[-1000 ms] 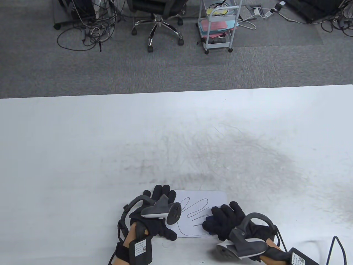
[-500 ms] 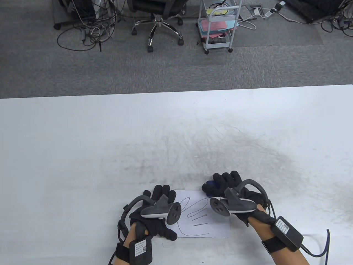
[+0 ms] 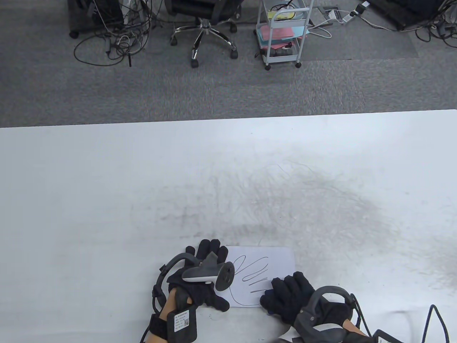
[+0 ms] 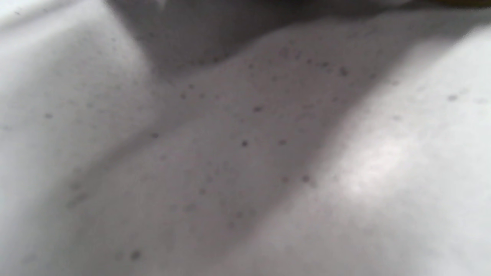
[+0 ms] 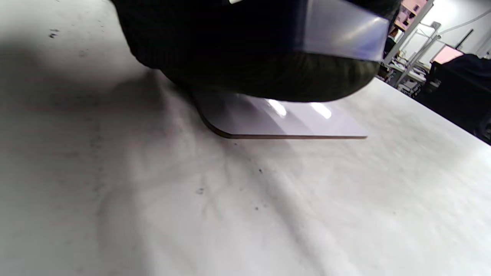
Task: Wipe the whiteboard with a whiteboard eraser
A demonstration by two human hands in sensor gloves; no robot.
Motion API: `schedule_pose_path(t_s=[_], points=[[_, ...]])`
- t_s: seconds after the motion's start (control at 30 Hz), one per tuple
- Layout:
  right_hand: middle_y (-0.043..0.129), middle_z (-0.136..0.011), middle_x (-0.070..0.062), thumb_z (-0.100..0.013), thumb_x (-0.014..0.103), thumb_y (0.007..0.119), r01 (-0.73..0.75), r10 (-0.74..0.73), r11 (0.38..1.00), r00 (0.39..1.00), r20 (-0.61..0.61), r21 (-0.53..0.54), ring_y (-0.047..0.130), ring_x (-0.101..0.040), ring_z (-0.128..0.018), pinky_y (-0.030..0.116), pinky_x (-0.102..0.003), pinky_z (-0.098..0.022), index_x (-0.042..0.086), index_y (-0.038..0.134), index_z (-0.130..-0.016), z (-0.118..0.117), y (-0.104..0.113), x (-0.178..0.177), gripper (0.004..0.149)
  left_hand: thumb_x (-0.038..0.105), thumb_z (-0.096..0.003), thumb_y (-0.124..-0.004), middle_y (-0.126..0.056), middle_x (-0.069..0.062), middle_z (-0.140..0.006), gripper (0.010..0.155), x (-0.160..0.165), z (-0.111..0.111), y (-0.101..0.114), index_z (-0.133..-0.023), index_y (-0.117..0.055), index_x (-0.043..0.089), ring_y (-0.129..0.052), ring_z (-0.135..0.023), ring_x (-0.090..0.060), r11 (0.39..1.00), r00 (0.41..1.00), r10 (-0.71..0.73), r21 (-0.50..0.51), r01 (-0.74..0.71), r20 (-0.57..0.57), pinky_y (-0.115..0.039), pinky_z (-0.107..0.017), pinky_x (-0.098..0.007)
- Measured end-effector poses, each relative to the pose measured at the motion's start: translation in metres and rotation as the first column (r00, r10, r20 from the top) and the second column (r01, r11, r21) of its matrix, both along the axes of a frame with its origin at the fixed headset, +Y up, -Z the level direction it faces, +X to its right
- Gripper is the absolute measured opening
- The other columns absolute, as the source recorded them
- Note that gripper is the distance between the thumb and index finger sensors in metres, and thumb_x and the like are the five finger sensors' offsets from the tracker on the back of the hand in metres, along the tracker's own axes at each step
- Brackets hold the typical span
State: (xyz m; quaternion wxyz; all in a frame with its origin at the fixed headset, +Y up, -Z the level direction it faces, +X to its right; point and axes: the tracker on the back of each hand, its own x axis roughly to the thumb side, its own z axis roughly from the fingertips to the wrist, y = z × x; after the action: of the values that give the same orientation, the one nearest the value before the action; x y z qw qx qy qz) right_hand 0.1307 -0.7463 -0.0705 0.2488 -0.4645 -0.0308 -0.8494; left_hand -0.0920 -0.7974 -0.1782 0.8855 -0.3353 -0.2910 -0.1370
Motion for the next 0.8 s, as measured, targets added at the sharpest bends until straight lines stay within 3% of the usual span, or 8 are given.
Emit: schedule_pose_path(t_s=[0.17, 0.3, 0.47, 0.6, 0.7, 0.8], points=[[0.065, -0.121, -0.018, -0.059, 0.047, 0.068, 0.030, -0.027, 0.998, 0.998, 0.049, -0.046, 0.079, -0.043, -0.102, 0.063, -0.066, -0.077, 0.032, 0.048, -0.113, -0.011, -0.001, 0.001, 0.059, 0.082, -0.0232, -0.058, 0.013, -0.030, -0.109, 0.132, 0.000, 0.000, 0.000, -0.106, 0.011, 0.004, 0.001, -0.101, -0.056, 1.000, 1.000, 0.000, 0.001, 0.000, 0.000, -0.025, -0.073, -0.072], [0.058, -0.124, -0.019, -0.061, 0.044, 0.067, 0.030, -0.015, 0.996, 0.986, 0.164, -0.084, 0.072, -0.045, -0.106, 0.055, -0.069, -0.079, 0.033, 0.045, -0.114, -0.035, -0.001, -0.002, 0.058, 0.082, -0.0231, -0.058, 0.013, -0.030, -0.109, 0.132, 0.000, 0.000, 0.000, -0.106, 0.011, 0.005, 0.001, -0.101, -0.055, 1.000, 1.000, -0.001, 0.001, 0.001, 0.000, -0.025, -0.073, -0.072], [0.051, -0.127, -0.016, -0.062, 0.043, 0.065, 0.072, -0.037, 0.993, 0.946, 0.323, -0.098, 0.063, -0.044, -0.112, 0.050, -0.070, -0.081, 0.037, 0.042, -0.113, -0.097, -0.004, -0.002, 0.056, 0.082, -0.0234, -0.058, 0.013, -0.030, -0.109, 0.132, 0.000, 0.000, 0.000, -0.106, 0.011, 0.005, 0.001, -0.101, -0.056, 1.000, 1.000, -0.001, 0.001, 0.001, 0.000, -0.025, -0.073, -0.072], [0.049, -0.128, -0.013, -0.062, 0.042, 0.064, 0.091, -0.043, 0.991, 0.914, 0.403, -0.102, 0.061, -0.043, -0.113, 0.048, -0.071, -0.081, 0.039, 0.041, -0.112, -0.131, -0.005, -0.003, 0.056, 0.082, -0.0235, -0.058, 0.013, -0.030, -0.109, 0.132, 0.000, 0.000, 0.000, -0.106, 0.011, 0.004, 0.001, -0.101, -0.056, 1.000, 1.000, 0.000, 0.000, 0.000, 0.000, -0.025, -0.073, -0.072], [0.052, -0.127, -0.013, -0.062, 0.042, 0.065, 0.103, -0.050, 0.989, 0.911, 0.409, -0.110, 0.063, -0.044, -0.112, 0.049, -0.070, -0.080, 0.039, 0.042, -0.112, -0.137, -0.005, -0.004, 0.056, 0.082, -0.0233, -0.058, 0.013, -0.030, -0.109, 0.132, 0.000, 0.000, 0.000, -0.106, 0.011, 0.004, 0.001, -0.101, -0.056, 1.000, 1.000, 0.000, 0.001, 0.000, -0.001, -0.025, -0.073, -0.072], [0.054, -0.126, -0.015, -0.061, 0.042, 0.065, 0.088, -0.064, 0.995, 0.929, 0.363, -0.051, 0.067, -0.044, -0.109, 0.052, -0.069, -0.080, 0.037, 0.043, -0.112, -0.127, -0.006, -0.004, 0.056, 0.082, -0.0234, -0.058, 0.013, -0.030, -0.109, 0.132, 0.000, 0.000, 0.000, -0.106, 0.011, 0.004, 0.001, -0.101, -0.056, 1.000, 1.000, 0.000, 0.000, 0.000, -0.001, -0.025, -0.073, -0.072]])
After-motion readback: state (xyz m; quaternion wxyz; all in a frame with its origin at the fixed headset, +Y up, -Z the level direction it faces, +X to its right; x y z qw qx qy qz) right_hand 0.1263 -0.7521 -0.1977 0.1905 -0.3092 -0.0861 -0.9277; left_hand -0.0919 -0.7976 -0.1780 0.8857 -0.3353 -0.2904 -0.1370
